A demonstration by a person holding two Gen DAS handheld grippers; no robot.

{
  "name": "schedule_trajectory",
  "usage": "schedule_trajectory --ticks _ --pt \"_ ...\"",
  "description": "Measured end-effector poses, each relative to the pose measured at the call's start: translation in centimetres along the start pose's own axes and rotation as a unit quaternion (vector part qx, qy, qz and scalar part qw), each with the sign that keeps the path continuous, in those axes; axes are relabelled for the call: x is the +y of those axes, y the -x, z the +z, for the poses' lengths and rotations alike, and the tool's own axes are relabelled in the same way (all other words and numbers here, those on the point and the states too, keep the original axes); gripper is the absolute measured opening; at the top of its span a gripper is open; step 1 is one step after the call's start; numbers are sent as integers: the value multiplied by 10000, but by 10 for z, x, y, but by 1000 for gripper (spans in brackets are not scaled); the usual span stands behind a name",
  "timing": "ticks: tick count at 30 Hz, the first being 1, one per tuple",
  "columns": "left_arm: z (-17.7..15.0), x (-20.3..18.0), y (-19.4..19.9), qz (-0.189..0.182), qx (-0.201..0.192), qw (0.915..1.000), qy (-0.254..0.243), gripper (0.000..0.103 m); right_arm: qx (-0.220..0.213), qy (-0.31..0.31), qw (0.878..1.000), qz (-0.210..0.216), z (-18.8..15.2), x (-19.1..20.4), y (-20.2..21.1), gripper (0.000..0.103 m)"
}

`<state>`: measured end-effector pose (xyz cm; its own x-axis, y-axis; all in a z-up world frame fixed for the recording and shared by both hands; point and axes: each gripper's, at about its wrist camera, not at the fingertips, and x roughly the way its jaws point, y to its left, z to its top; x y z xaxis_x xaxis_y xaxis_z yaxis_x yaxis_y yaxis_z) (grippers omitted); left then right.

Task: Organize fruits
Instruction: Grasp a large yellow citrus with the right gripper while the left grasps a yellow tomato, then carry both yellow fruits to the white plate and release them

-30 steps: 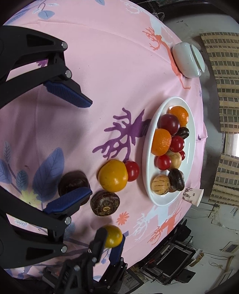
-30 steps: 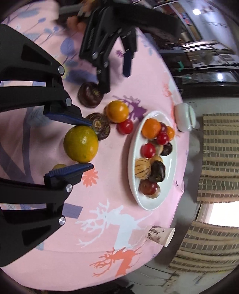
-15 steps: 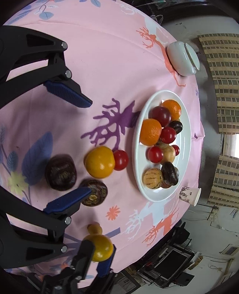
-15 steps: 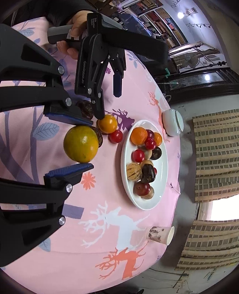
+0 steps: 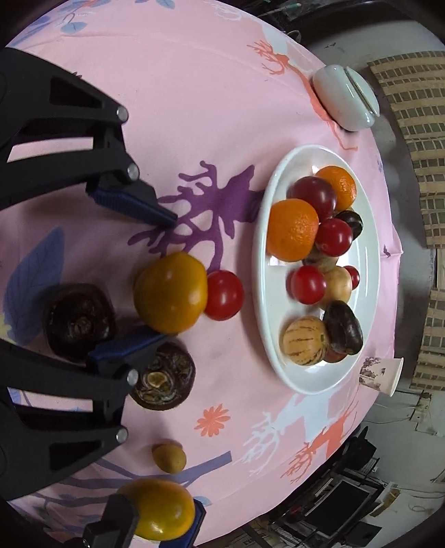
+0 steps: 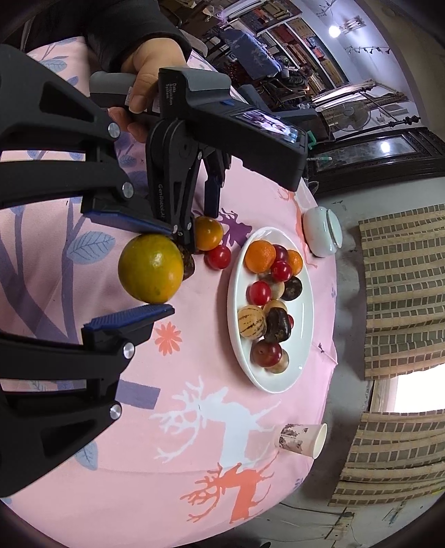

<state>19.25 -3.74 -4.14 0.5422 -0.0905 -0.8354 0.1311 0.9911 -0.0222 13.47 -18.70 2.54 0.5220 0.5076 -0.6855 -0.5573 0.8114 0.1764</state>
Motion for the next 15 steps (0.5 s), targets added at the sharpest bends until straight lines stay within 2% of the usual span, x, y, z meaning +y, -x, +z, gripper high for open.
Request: schedule_trajectory --ticks 1,10,13,15 --pt "1 0 2 -40 -54 10000 -14 42 11 20 10000 2 0 1 0 41" --pt "-7 3 9 -118 -38 9998 -127 41 45 89 9999 -38 -1 3 -3 41" --pt "-10 7 18 -418 30 9991 -21 41 37 104 9999 -22 -1 2 -4 41" --pt "-11 6 27 -464 -28 9989 -76 41 33 113 9999 -18 -2 3 -4 41"
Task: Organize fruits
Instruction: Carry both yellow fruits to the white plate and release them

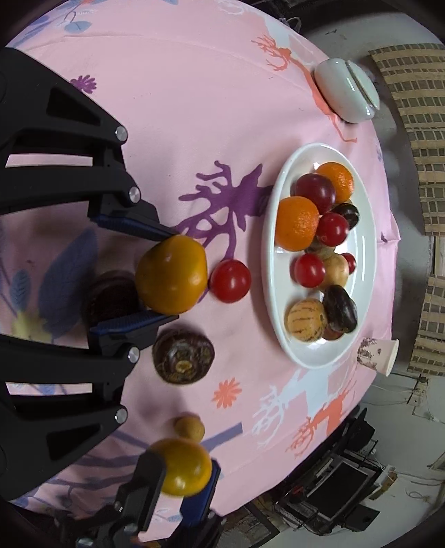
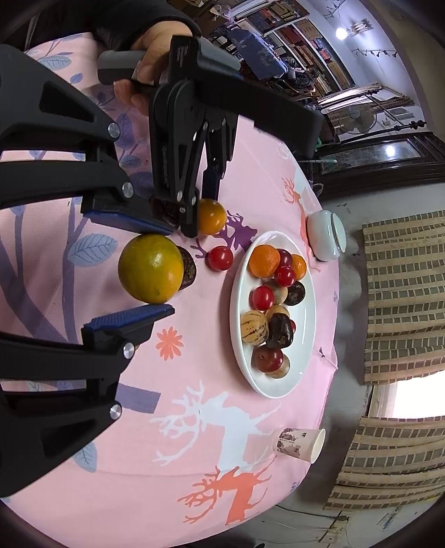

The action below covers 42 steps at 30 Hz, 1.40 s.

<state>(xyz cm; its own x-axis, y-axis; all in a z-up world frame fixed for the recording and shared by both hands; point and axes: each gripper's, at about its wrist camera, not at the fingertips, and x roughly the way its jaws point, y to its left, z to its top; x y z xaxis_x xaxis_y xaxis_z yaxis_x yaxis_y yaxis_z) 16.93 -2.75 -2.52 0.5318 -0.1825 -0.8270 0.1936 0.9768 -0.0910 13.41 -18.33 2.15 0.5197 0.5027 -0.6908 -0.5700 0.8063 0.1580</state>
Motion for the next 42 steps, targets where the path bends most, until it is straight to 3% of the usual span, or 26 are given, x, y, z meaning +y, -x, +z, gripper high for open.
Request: schedule_trajectory --ticks 12,17,24,27,31,37,40,41,42 --pt "2 13 49 -138 -337 9993 -86 41 -219 -58 9997 -109 11 4 1 41" --pt "21 20 67 0 -657 9974 -311 41 -417 146 9982 -410 41 6 6 41" --pt "69 26 76 -224 -1076 9935 -312 42 -588 524 9951 -589 83 14 -13 41" --pt "97 34 68 -362 -1170 9925 -68 42 -427 535 9957 -617 95 11 -37 41" --pt "127 38 33 -231 -1003 9947 -26 42 -107 557 9962 -656 101 7 -73 41" --pt "138 36 -4 -143 -773 9969 36 42 208 445 9967 -648 105 1 -102 42" --pt "137 35 -9 -115 -790 9968 75 51 266 399 9959 -761 106 -1 -104 63" --pt "136 36 -8 -111 -829 9964 115 65 136 369 9964 -747 105 -2 -100 63" --pt "134 37 -5 -100 -890 9959 156 70 19 323 9975 -634 103 -4 -93 63"
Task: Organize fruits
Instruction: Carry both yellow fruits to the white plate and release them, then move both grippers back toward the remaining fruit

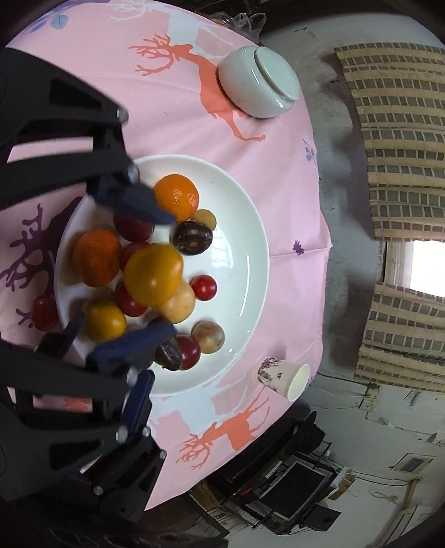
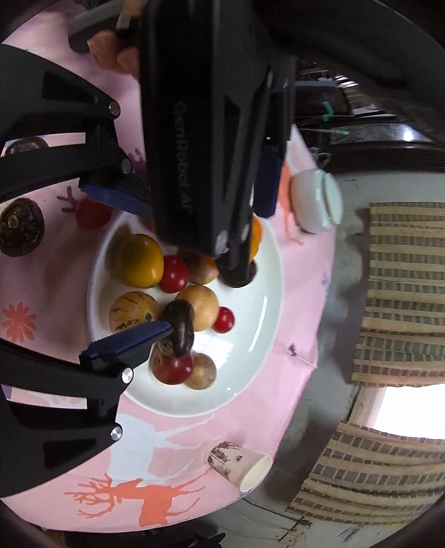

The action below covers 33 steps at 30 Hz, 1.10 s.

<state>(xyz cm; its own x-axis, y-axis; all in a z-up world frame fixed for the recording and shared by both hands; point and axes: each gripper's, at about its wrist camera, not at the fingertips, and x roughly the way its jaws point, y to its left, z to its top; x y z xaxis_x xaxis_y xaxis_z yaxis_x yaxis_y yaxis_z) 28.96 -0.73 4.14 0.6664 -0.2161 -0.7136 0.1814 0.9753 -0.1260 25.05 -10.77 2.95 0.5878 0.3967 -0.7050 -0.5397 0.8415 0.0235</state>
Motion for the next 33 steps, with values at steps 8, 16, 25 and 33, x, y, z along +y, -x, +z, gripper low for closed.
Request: schedule_trajectory --ticks 8,16,25,33 --pt "-15 19 39 350 -172 9986 364 74 2 -716 9974 19 -35 -30 59 65" --pt "-53 20 70 486 27 9979 420 82 43 -1363 9906 132 -88 -48 106 66" --pt "-110 3 93 776 3 9969 137 89 321 -653 9960 -524 -114 -23 94 66" --pt "-136 10 64 806 274 9962 155 90 587 -159 9964 -583 -125 -8 72 66"
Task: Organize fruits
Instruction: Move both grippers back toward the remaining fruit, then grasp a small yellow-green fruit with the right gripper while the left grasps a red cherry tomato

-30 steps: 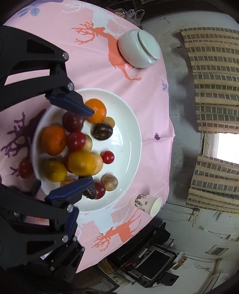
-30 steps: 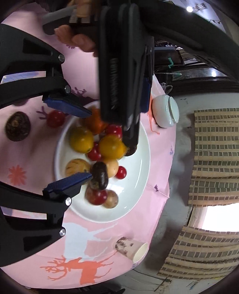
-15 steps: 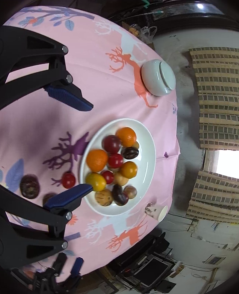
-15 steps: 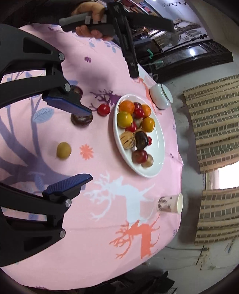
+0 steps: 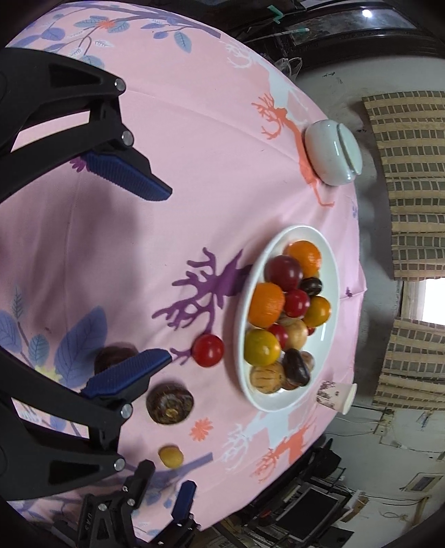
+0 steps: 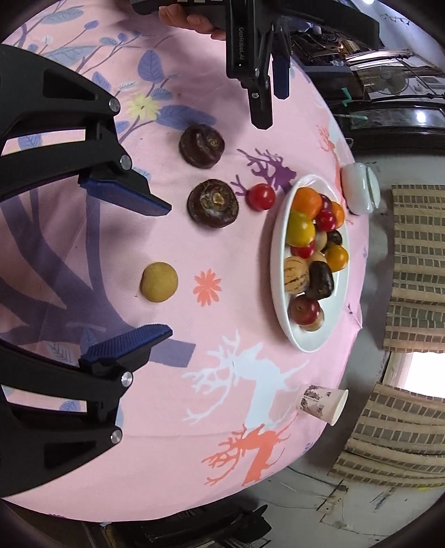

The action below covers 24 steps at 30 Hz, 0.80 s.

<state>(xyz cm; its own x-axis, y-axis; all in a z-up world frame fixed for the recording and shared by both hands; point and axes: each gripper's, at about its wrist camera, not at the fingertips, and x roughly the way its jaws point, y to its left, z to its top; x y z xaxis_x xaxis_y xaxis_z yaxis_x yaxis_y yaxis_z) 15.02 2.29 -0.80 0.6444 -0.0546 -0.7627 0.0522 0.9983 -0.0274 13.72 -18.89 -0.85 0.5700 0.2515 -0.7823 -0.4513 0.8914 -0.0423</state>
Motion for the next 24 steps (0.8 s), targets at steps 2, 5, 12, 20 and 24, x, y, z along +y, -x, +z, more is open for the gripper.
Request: schedule_trajectory --ticks 2,5,12,20,24 --pt "-3 1 -4 12 7 10000 -81 90 85 -24 9999 -89 -2 -1 -6 66" --pt "-6 2 -9 69 33 9999 -94 90 181 -146 9997 -97 -3 -6 -13 66" --pt "-11 -3 -18 30 204 9995 -251 90 227 -141 9996 -103 -6 -4 -19 56" --pt "-12 -5 -17 -59 232 9995 -216 90 202 -164 9996 -101 -6 -2 -19 51" --pt "-14 -8 -19 -53 290 9991 -296 90 156 -191 9997 -84 -3 -2 -21 28"
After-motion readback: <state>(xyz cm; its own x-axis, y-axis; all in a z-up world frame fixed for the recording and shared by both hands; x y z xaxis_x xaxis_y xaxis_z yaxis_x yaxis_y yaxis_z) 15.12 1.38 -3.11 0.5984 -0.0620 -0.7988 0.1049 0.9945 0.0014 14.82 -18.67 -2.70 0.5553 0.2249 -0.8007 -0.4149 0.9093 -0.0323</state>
